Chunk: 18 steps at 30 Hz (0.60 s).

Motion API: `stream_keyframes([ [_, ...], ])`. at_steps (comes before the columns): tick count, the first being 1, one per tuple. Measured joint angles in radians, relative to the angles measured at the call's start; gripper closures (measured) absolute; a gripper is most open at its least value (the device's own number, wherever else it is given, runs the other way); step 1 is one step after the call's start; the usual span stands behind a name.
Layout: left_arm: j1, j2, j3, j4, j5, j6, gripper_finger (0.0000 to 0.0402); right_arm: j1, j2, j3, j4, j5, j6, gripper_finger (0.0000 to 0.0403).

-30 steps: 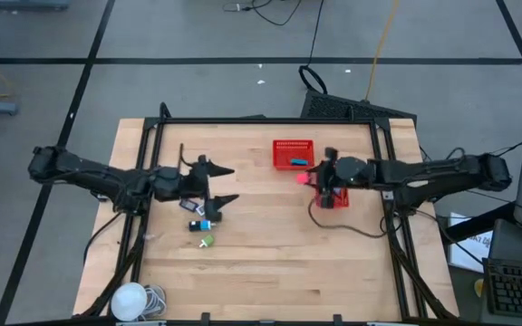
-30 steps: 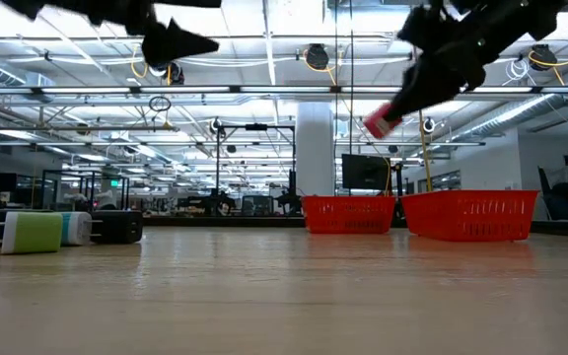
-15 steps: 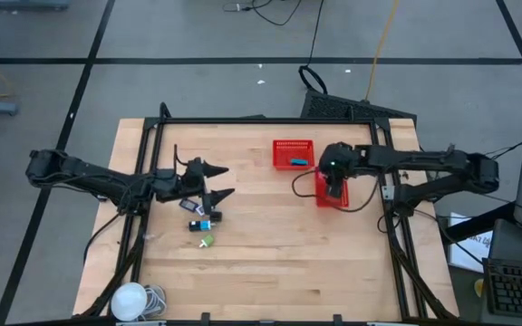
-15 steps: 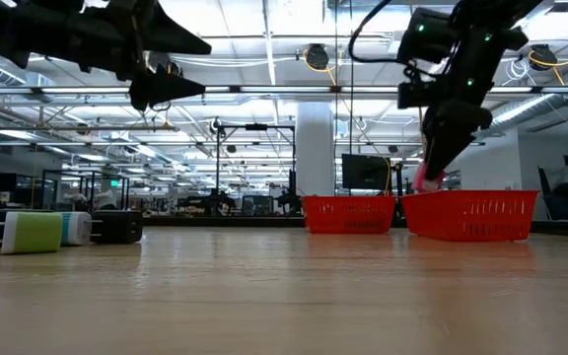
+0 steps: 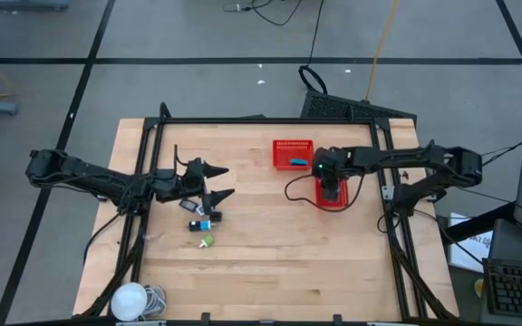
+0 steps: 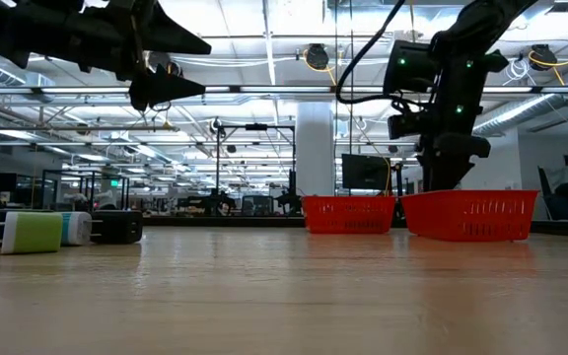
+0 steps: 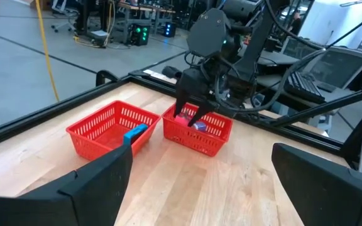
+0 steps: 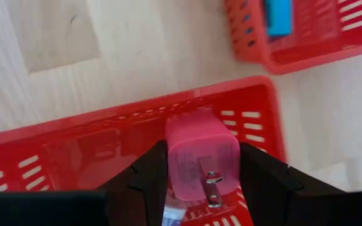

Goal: Pick & Place Office items
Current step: Put the pink charger adapter into the bottom red bin

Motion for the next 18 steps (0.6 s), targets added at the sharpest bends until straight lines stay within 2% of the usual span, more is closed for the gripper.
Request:
stream_keyframes([
  [9, 0.0, 0.0, 0.0, -0.001, 0.0, 0.0, 0.0014, 0.003, 0.056, 0.0, 0.027, 0.0, -0.007, 0.0233],
  [18, 0.0, 0.0, 0.0, -0.001, 0.0, -0.001, 0.0014, 0.003, 0.055, 0.0, 0.035, 0.0, -0.005, 0.0228],
])
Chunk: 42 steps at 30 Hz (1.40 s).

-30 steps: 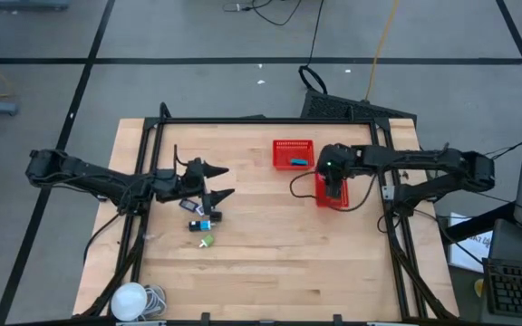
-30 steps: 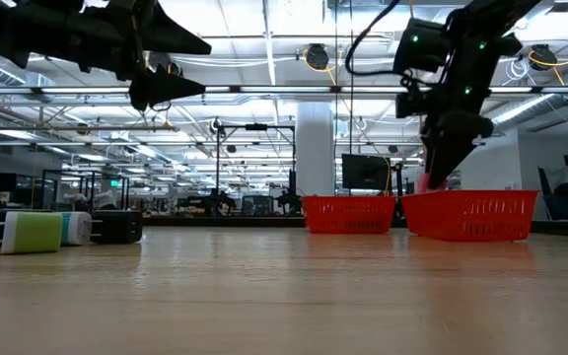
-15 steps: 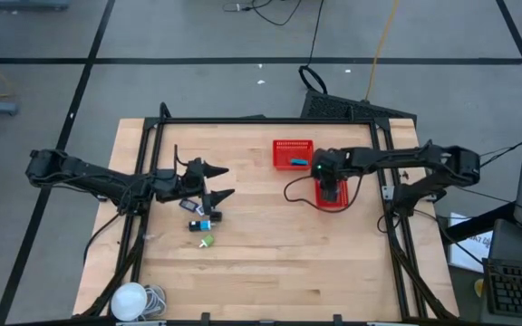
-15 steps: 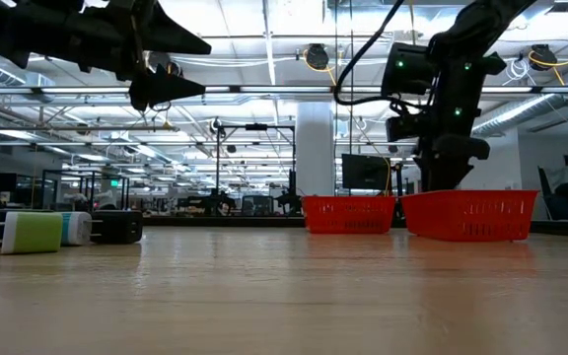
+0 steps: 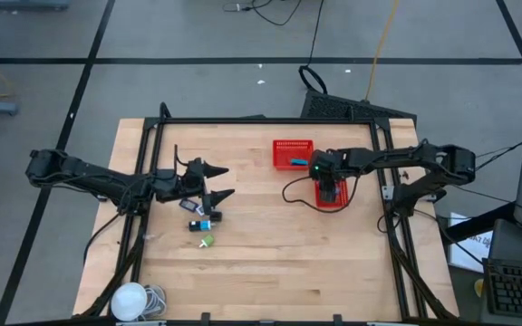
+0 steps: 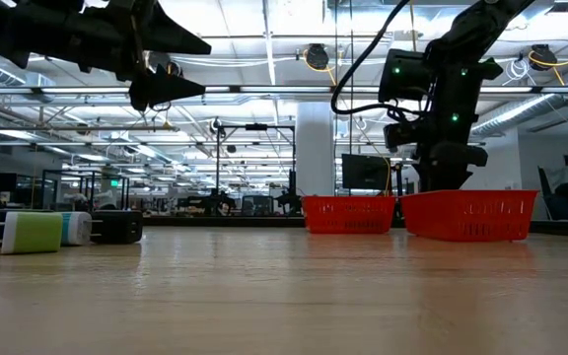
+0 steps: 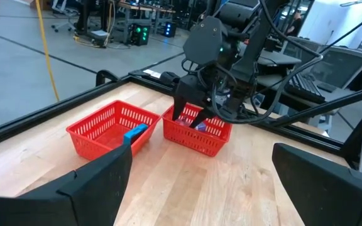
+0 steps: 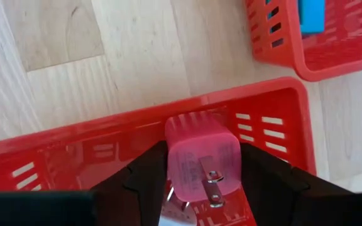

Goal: Pick & Place Office items
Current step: Put the pink charger adapter into the bottom red bin, then put the bottom black charger adapter into the bottom red bin

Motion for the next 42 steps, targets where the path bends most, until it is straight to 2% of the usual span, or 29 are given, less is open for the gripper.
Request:
stream_keyframes([
  [16, 0.0, 0.0, 0.0, 0.0, 0.0, -0.001, 0.0014, 0.0, -0.004, 0.0, 0.015, -0.002, 0.005, 0.022],
  [25, 0.0, 0.0, 0.0, 0.0, 0.0, 0.0, 0.0014, 0.0, -0.074, 0.0, 0.005, -0.002, 0.006, 0.0156],
  [32, 0.0, 0.0, 0.0, 0.001, -0.004, 0.0, 0.0014, 0.0, -0.204, 0.0, -0.033, -0.001, 0.006, 0.0136],
  [39, 0.0, 0.0, 0.0, 0.002, 0.003, 0.0, 0.0014, 0.0, -0.416, -0.001, -0.037, -0.006, 0.069, 0.0139],
  [42, 0.0, 0.0, 0.0, 0.002, 0.004, 0.0, 0.0014, 0.0, -0.504, -0.001, -0.016, -0.051, 0.104, 0.0137],
])
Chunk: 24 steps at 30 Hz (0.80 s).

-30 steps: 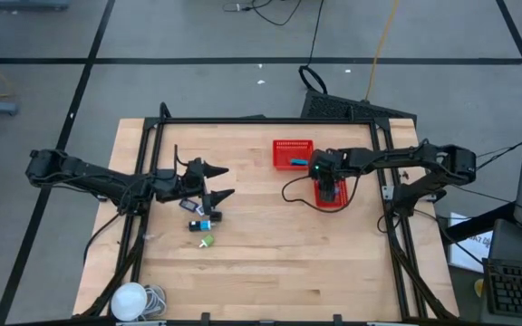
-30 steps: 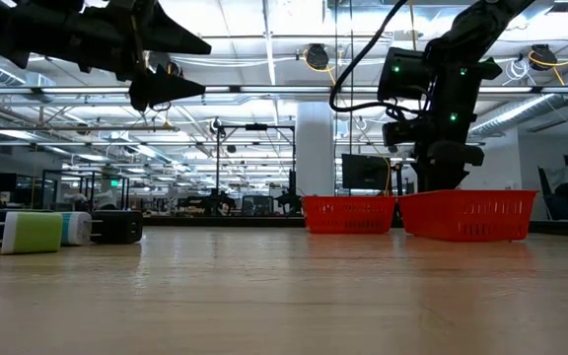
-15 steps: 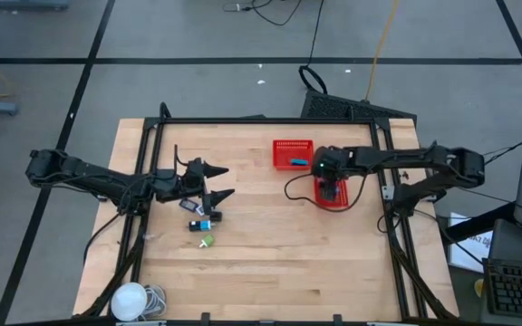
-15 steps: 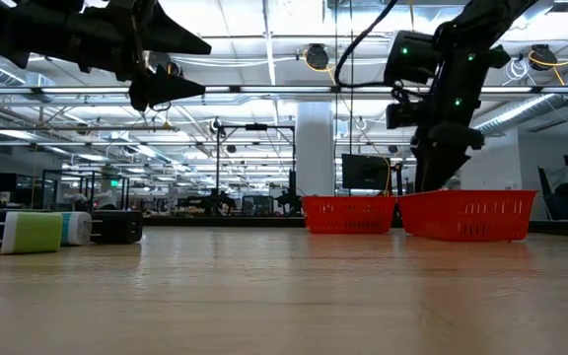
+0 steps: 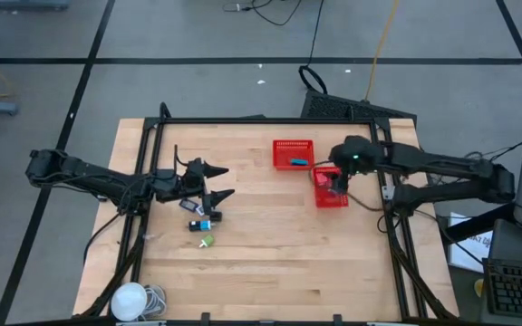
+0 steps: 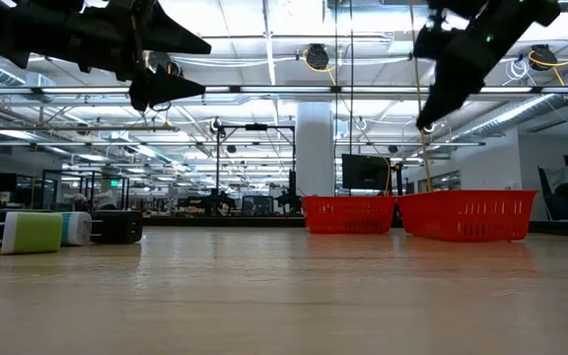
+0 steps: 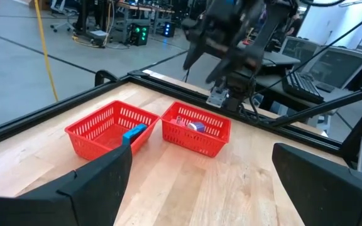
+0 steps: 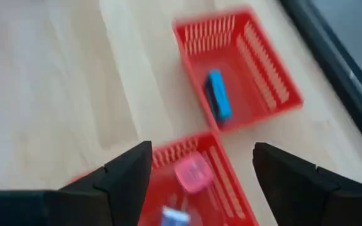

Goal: Pick & Place Office items
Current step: Put the bottom black charger adapter into the bottom red bin

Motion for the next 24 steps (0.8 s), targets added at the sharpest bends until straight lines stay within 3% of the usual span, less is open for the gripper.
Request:
stream_keyframes([
  [8, 0.0, 0.0, 0.0, 0.009, 0.0, -0.009, 0.0014, 0.034, -0.165, -0.104, 0.342, -0.192, -0.054, 0.0144],
  [14, 0.0, 0.0, 0.0, 0.01, -0.014, -0.144, 0.0014, 0.057, -0.203, -0.229, 0.669, -0.338, -0.085, 0.0143],
  [20, 0.0, 0.0, 0.0, 0.011, -0.035, -0.234, 0.0014, 0.059, -0.202, -0.311, 0.836, -0.343, -0.106, 0.0147],
  [24, -0.007, 0.003, 0.003, -0.018, 0.044, -0.231, 0.0014, 0.059, -0.202, -0.334, 0.856, -0.343, -0.102, 0.0147],
])
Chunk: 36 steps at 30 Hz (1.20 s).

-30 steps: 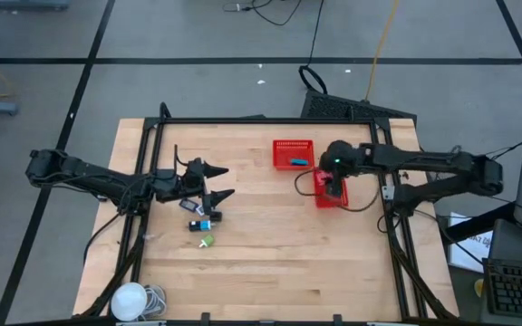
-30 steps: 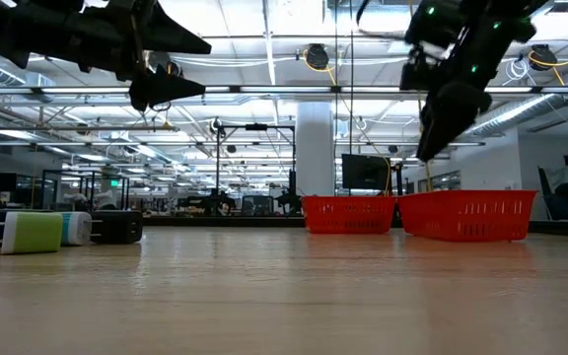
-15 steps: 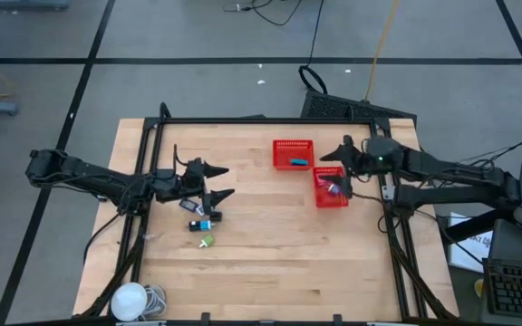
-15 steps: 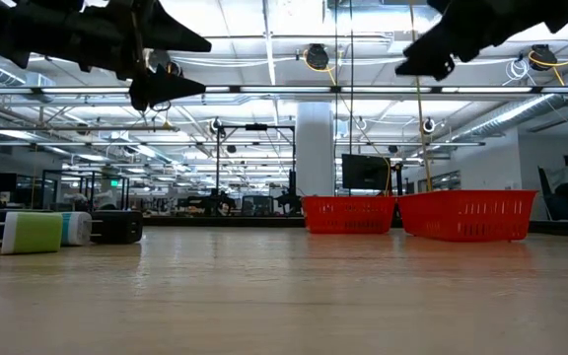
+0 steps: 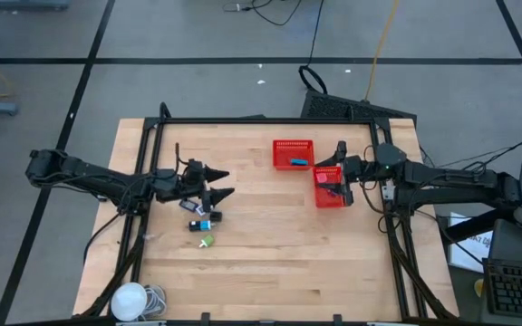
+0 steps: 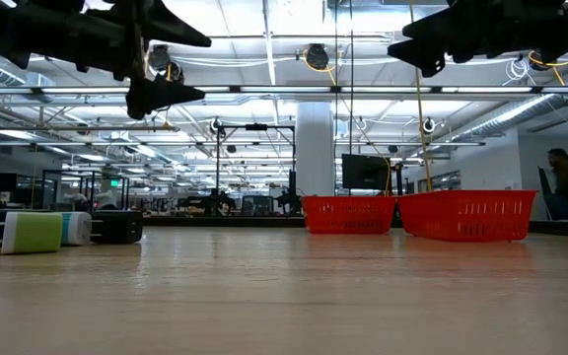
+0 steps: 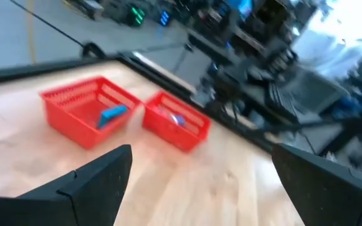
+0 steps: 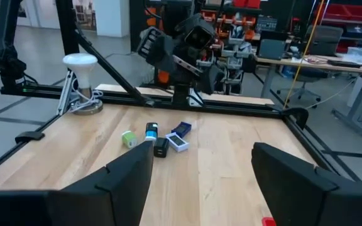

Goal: Pick & Place Office items
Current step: Put the bottom black charger adapter into the bottom red bin

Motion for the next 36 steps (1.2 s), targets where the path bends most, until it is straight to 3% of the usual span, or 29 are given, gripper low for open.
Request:
stream_keyframes([
  [4, -0.041, 0.039, 0.051, -0.15, 0.027, 0.028, 0.0014, 0.0, 0.0, -0.006, 0.006, 0.0, -0.004, 0.0149],
  [8, -0.084, 0.102, 0.145, -0.349, -0.012, 0.019, 0.0014, 0.0, 0.0, -0.006, 0.008, 0.0, -0.019, 0.0148],
  [20, -0.203, 0.352, 0.386, -1.04, 0.104, -0.308, 0.0014, 0.0, 0.0, -0.006, 0.005, 0.001, -0.026, 0.0149],
  [30, -0.231, 0.378, 0.428, -1.52, 0.226, -0.604, 0.0014, 0.0, 0.0, -0.006, 0.002, 0.001, -0.024, 0.0149],
  [36, -0.26, 0.378, 0.427, -1.692, 0.209, -0.733, 0.0014, 0.0, 0.0, -0.006, -0.002, 0.001, -0.024, 0.0149],
])
